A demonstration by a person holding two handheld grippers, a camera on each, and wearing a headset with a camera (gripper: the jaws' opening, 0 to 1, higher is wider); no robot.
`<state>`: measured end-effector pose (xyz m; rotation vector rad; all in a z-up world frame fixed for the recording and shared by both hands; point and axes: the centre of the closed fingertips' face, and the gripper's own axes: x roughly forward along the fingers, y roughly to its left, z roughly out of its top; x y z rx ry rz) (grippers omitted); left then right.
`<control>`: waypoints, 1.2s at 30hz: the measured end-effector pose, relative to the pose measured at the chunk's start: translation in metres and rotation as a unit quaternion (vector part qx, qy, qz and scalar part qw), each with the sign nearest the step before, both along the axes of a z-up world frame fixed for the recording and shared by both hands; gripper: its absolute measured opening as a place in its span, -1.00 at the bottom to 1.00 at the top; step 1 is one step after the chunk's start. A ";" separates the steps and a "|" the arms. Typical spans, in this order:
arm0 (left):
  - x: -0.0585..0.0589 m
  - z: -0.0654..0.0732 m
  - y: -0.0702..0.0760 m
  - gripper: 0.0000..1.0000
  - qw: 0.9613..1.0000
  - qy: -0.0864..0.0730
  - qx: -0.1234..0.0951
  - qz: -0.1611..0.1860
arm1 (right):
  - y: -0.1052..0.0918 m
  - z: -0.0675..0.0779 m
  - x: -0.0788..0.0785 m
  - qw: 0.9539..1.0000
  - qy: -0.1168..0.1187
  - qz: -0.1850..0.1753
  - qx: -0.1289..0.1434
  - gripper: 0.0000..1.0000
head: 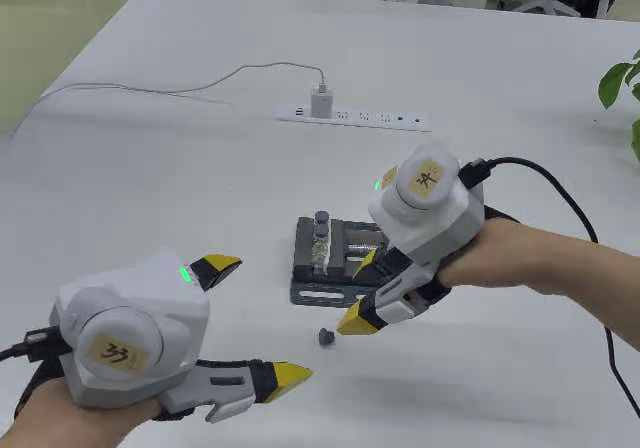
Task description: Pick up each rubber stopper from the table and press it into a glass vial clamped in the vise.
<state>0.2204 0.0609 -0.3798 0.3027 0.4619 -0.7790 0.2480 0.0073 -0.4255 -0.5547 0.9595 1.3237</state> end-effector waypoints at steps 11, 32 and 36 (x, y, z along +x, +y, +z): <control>0.001 0.001 -0.003 0.52 1.000 -0.010 -0.015 -0.005 | 0.010 -0.027 0.000 0.999 0.009 -0.047 -0.019 -0.56; 0.007 -0.015 0.004 0.49 0.999 0.005 -0.043 0.003 | 0.015 -0.055 0.005 0.994 0.038 -0.078 -0.062 -0.88; 0.007 -0.016 0.005 0.49 0.999 0.008 -0.045 0.005 | 0.014 -0.056 0.004 0.994 0.042 -0.074 -0.064 -0.91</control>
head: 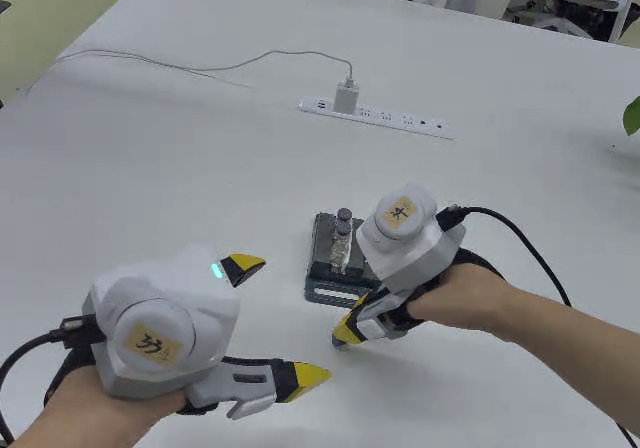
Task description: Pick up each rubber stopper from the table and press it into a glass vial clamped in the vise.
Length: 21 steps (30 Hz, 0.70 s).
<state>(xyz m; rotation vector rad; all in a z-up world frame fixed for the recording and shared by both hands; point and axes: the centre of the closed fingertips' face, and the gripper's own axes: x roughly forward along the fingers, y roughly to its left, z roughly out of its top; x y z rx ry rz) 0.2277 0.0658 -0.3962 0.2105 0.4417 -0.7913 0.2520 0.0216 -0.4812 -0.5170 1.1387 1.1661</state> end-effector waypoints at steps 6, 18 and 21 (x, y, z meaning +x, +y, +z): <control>0.003 0.000 0.000 0.48 1.000 0.000 -0.003 -0.001 | -0.001 0.001 -0.009 0.999 0.002 0.032 -0.006 -0.99; 0.002 0.001 -0.003 0.48 1.000 -0.001 -0.004 -0.006 | -0.006 0.000 -0.015 0.998 -0.007 0.055 -0.023 -1.00; 0.001 0.000 -0.002 0.47 1.000 0.000 -0.004 -0.004 | -0.006 0.000 -0.015 0.998 -0.016 0.056 -0.022 -1.00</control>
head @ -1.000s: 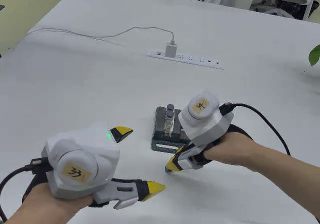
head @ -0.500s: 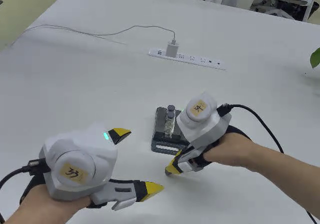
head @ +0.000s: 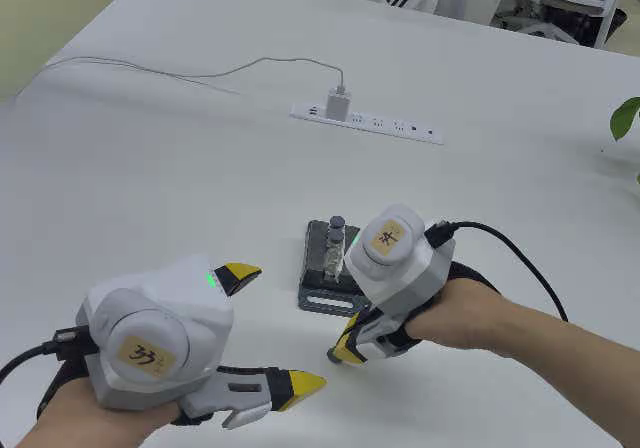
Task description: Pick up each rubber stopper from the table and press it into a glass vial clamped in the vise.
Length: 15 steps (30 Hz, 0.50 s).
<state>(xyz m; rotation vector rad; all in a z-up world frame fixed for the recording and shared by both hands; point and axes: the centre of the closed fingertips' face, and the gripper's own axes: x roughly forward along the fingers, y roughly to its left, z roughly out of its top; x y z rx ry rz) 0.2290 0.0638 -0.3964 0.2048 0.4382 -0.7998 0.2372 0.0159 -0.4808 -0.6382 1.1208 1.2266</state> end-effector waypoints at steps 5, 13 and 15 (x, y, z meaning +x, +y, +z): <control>-0.001 0.000 0.002 0.47 1.000 0.000 0.001 0.002 | -0.001 0.000 -0.001 1.000 -0.004 -0.002 -0.001 -1.00; 0.000 0.000 0.003 0.46 1.000 0.000 0.000 0.002 | -0.002 0.000 -0.001 1.000 0.009 -0.027 0.008 -1.00; 0.000 -0.001 0.003 0.46 1.000 0.000 0.000 0.001 | -0.002 0.000 0.000 0.999 0.012 -0.035 0.012 -1.00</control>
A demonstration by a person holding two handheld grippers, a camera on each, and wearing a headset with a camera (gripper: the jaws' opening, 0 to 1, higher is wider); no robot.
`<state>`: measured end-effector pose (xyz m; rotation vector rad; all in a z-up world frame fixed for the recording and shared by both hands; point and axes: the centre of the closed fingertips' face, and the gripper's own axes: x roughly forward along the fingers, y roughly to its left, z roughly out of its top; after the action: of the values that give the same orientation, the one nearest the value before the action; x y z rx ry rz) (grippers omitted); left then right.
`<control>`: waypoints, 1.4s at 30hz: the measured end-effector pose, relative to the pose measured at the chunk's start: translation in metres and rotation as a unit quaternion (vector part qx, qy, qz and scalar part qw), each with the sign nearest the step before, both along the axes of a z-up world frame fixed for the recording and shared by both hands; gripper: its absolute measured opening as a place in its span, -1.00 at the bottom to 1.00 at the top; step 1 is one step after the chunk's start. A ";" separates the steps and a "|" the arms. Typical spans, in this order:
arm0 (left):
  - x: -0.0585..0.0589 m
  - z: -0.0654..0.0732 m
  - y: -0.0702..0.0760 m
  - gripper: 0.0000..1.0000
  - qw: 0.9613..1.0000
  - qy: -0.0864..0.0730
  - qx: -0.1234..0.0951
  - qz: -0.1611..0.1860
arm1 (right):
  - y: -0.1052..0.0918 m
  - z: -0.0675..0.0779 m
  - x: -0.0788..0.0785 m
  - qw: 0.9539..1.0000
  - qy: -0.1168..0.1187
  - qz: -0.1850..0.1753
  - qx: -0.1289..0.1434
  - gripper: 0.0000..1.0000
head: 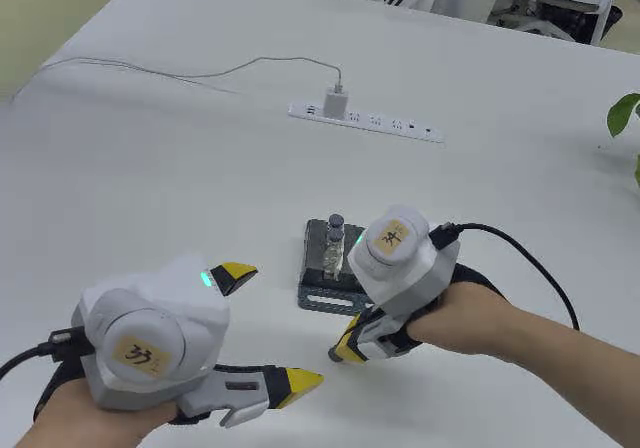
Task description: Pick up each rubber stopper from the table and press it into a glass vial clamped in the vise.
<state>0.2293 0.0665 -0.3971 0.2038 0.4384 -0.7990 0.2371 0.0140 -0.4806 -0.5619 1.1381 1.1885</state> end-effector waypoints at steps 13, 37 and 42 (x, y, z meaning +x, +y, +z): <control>-0.002 -0.003 -0.002 0.43 1.000 0.004 -0.003 -0.005 | -0.001 0.014 0.009 0.979 0.066 -0.163 0.105 -1.00; -0.002 0.000 -0.015 0.13 0.999 0.017 -0.035 -0.012 | 0.007 0.084 0.012 0.767 0.288 -0.436 0.373 -1.00; -0.001 0.004 -0.017 0.06 0.999 0.017 -0.049 -0.007 | 0.005 0.090 0.009 0.720 0.322 -0.464 0.403 -1.00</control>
<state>0.2285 0.0494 -0.3929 0.1032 0.4293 -0.8368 0.2462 0.0191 -0.3908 1.0974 1.0745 0.8129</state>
